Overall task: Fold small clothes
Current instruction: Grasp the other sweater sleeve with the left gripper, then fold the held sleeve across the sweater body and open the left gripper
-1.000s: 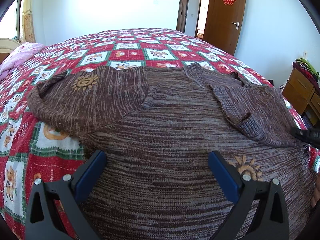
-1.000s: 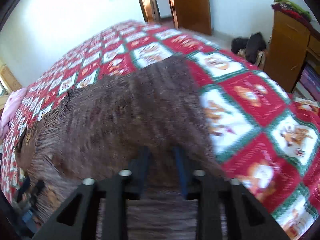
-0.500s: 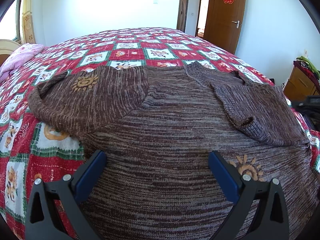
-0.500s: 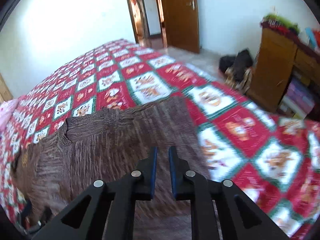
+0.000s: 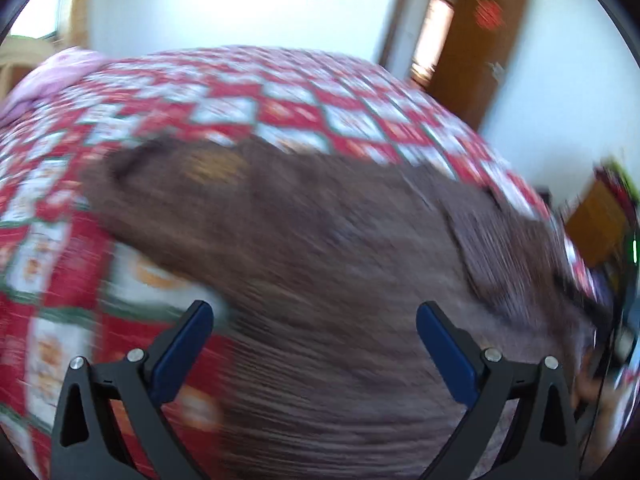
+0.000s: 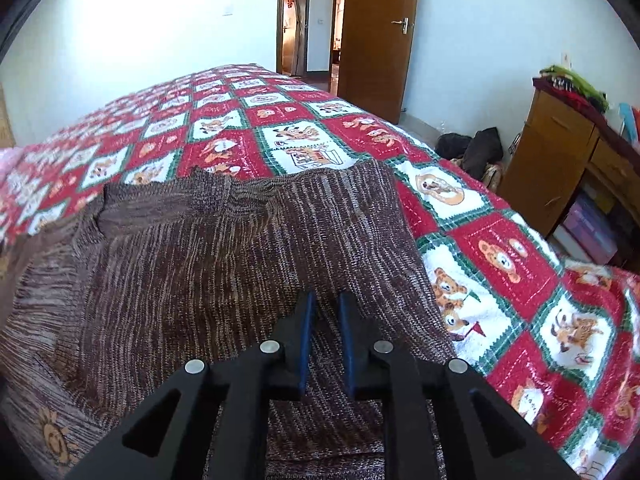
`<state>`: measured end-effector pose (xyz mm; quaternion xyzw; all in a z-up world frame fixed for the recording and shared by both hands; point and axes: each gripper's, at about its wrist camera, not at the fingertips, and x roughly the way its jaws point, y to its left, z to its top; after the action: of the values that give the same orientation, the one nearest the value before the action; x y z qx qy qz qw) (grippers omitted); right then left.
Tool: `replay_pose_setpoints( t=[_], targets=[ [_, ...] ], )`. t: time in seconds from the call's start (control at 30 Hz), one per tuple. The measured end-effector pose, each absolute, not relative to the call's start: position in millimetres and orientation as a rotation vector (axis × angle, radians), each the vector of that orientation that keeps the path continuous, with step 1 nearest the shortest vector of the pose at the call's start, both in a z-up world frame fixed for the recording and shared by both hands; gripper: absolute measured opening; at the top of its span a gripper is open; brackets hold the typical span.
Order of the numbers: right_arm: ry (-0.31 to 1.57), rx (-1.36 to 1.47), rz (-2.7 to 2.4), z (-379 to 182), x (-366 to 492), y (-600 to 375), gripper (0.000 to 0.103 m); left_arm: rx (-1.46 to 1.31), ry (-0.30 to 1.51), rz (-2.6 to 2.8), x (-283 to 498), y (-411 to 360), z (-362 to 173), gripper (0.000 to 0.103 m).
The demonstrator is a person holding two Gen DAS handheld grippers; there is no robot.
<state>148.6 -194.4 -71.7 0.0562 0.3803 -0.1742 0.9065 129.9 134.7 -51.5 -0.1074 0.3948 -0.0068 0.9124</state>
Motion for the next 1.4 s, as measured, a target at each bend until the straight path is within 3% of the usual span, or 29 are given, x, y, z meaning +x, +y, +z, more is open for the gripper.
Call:
replay_pose_setpoints(
  t=[0.3, 0.33, 0.5, 0.63, 0.7, 0.73, 0.77, 0.8, 0.97, 1.17, 1.4],
  targets=[
    [0.790, 0.109, -0.361, -72.2, 149.1, -191.2, 0.016, -0.596, 0.722, 0.305, 168.6, 303.5, -49.0, 0.102],
    [0.790, 0.110, -0.361, -72.4, 149.3, -191.1, 0.016, -0.672, 0.718, 0.306, 172.8, 318.2, -56.9, 0.098],
    [0.791, 0.098, -0.366, -73.0, 150.3, -190.0, 0.016, -0.845, 0.752, 0.226, 207.8, 339.5, -89.3, 0.083],
    [0.791, 0.093, -0.368, -73.2, 150.9, -189.2, 0.016, -0.864, 0.713, 0.242, 212.3, 337.5, -95.7, 0.081],
    [0.792, 0.090, -0.369, -73.3, 151.3, -188.9, 0.016, -0.858, 0.707, 0.254, 212.3, 335.6, -95.5, 0.072],
    [0.792, 0.088, -0.370, -73.3, 151.6, -188.7, 0.016, -0.846, 0.705, 0.273, 212.4, 335.3, -96.2, 0.055],
    [0.792, 0.086, -0.371, -73.3, 151.9, -188.3, 0.016, -0.842, 0.703, 0.273, 213.0, 337.2, -97.8, 0.023],
    [0.793, 0.085, -0.371, -73.4, 151.8, -188.3, 0.016, -0.873, 0.708, 0.217, 215.4, 339.2, -103.8, 0.011],
    [0.791, 0.092, -0.369, -73.3, 151.7, -188.4, 0.016, -0.918, 0.668, 0.185, 206.6, 345.2, -100.4, 0.012],
    [0.791, 0.095, -0.368, -73.2, 151.6, -188.9, 0.016, -0.751, 0.576, 0.126, 206.1, 320.5, -40.3, 0.012],
    [0.791, 0.112, -0.363, -73.2, 151.4, -190.9, 0.017, -0.441, 0.513, -0.071, 194.8, 221.4, 26.7, 0.012]
  ],
)
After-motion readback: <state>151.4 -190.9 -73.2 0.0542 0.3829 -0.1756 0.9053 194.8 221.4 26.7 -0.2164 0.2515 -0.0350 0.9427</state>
